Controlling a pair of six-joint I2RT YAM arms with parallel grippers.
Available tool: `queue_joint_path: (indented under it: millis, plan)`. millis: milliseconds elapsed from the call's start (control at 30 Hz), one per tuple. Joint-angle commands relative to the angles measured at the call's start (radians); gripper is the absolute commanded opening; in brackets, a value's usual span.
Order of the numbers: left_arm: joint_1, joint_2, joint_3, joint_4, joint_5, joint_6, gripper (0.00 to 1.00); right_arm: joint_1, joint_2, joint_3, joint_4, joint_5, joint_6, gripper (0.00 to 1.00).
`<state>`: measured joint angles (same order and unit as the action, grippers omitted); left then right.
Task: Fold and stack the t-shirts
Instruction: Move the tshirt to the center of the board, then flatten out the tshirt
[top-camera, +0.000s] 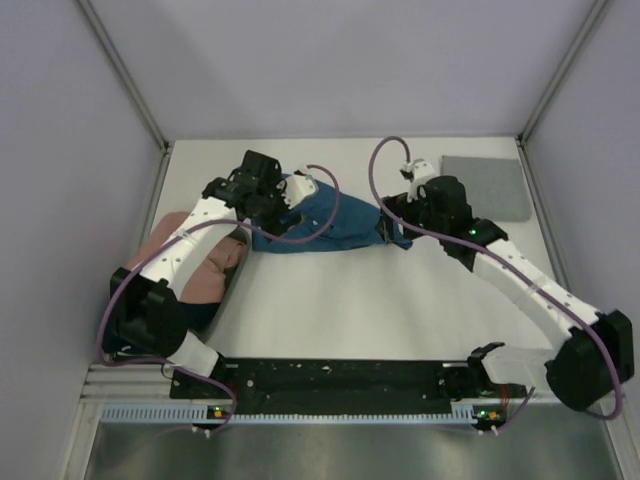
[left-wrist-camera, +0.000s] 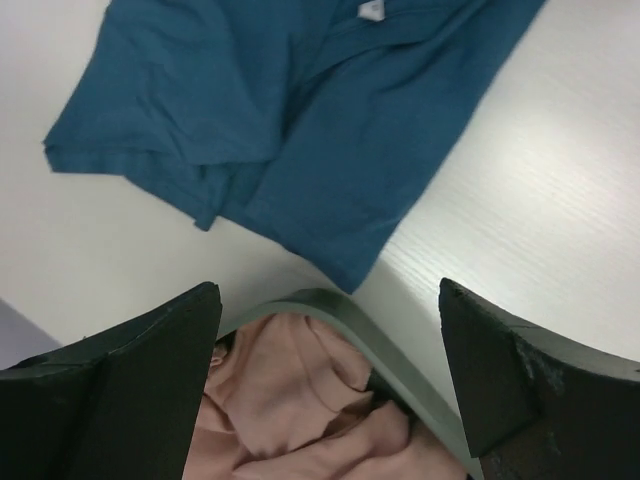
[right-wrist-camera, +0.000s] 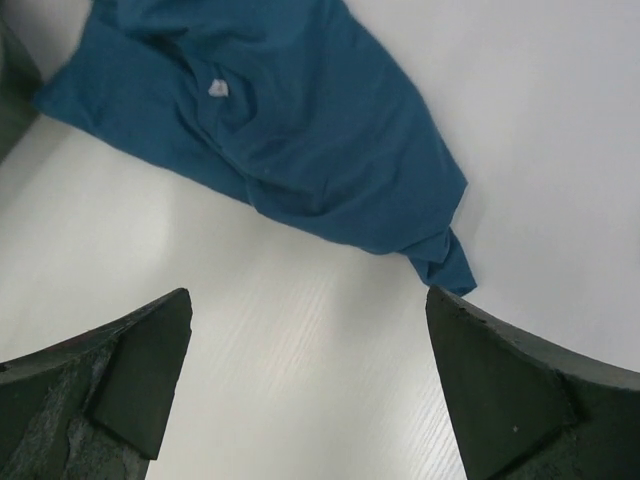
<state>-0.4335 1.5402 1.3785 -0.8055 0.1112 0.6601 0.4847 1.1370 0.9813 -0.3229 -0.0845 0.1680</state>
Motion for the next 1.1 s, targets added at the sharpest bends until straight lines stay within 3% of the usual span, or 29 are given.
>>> queue_joint_path:
  millis: [0,133,367,433,500,633,767,1067]
  plan:
    - [0.050,0.069,-0.053,0.080,-0.145,0.078,0.93,0.029,0.206,0.094,-0.001,-0.009,-0.071,0.99]
    - [0.113,0.179,-0.053,0.152,-0.203,0.046,0.92,0.031,0.410,0.207,-0.024,0.041,-0.099,0.99]
    - [0.200,0.293,-0.039,0.140,-0.205,-0.022,0.78,0.031,0.685,0.318,-0.039,-0.006,-0.070,0.95]
    - [0.243,0.297,-0.058,0.163,-0.212,-0.031,0.77,0.029,0.730,0.329,-0.045,-0.003,-0.058,0.89]
    - [0.298,0.307,-0.058,0.173,-0.225,-0.048,0.74,0.029,0.747,0.329,-0.056,0.017,-0.055,0.77]
    - [0.387,0.299,-0.062,0.210,-0.245,-0.066,0.72,0.029,0.719,0.287,-0.058,0.043,-0.058,0.43]
    - [0.427,0.287,-0.068,0.267,-0.254,-0.065,0.72,0.031,0.646,0.243,-0.083,0.011,-0.071,0.00]
    - [0.427,0.112,-0.064,0.261,0.053,-0.048,0.85,0.045,0.244,0.348,-0.157,-0.380,-0.067,0.00]
